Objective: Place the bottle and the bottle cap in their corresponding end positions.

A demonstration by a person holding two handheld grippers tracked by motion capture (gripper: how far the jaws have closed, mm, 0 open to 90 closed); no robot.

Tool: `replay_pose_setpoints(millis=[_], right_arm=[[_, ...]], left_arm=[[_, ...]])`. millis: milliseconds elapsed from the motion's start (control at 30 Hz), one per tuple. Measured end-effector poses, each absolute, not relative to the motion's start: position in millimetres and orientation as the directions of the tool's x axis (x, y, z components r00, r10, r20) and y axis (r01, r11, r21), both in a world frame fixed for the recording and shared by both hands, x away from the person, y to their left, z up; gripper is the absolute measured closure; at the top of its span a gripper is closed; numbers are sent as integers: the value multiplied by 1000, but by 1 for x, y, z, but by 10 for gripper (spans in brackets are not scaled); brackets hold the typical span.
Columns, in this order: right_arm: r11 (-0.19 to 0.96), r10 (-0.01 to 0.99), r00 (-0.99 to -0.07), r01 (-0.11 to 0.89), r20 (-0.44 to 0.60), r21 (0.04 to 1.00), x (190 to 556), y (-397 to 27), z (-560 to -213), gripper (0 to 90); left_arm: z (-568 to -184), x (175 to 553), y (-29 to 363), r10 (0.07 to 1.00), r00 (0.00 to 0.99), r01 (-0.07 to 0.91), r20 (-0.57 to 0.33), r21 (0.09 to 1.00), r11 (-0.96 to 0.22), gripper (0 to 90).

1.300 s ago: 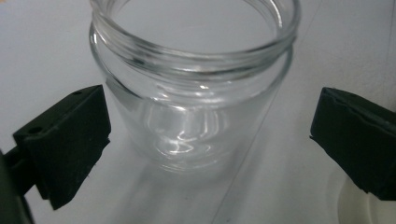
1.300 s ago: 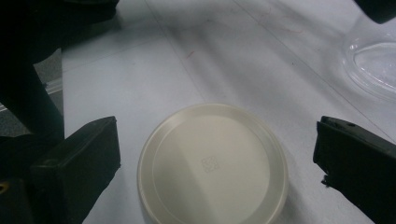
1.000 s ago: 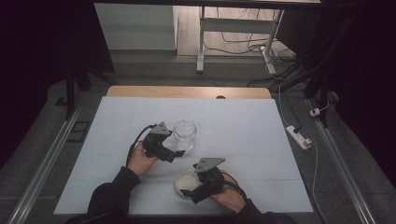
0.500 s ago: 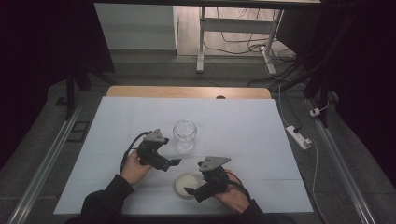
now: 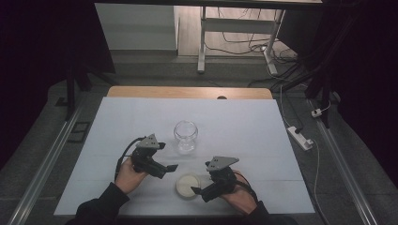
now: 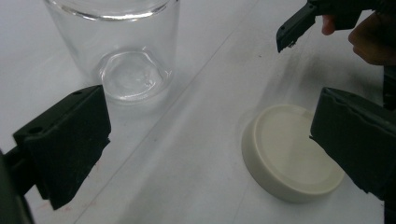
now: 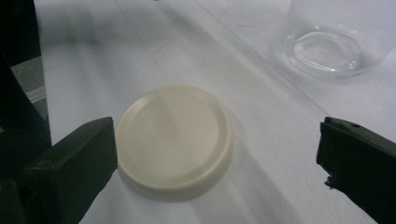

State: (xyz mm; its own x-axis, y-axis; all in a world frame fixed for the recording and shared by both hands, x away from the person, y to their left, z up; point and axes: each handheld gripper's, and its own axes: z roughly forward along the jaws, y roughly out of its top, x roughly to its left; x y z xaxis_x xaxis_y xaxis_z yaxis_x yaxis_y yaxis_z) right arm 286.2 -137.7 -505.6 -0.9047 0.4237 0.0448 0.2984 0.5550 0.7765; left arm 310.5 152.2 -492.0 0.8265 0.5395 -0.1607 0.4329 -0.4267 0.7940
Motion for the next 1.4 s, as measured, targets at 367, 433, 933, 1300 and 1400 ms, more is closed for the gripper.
replay_pose_setpoints(millis=[367,433,933,1300,1400], right_arm=[[548,452,-891,307,34,778,286,-151,-500,0],[546,457,-889,311,35,778,285,-155,-499,0],[511,534,-845,347,26,786,279,-184,-491,0],[476,602,-798,382,23,792,272,-216,-489,0],[462,619,-785,389,23,797,269,-225,-488,0]], left_arm=[[-490,292,165,550,817,440,-170,802,-405,0],[-490,288,169,555,814,442,-172,803,-400,0],[-492,258,193,602,783,461,-155,794,-395,0],[-496,237,216,637,750,488,-180,800,-350,0],[-497,231,223,648,739,495,-185,801,-336,0]])
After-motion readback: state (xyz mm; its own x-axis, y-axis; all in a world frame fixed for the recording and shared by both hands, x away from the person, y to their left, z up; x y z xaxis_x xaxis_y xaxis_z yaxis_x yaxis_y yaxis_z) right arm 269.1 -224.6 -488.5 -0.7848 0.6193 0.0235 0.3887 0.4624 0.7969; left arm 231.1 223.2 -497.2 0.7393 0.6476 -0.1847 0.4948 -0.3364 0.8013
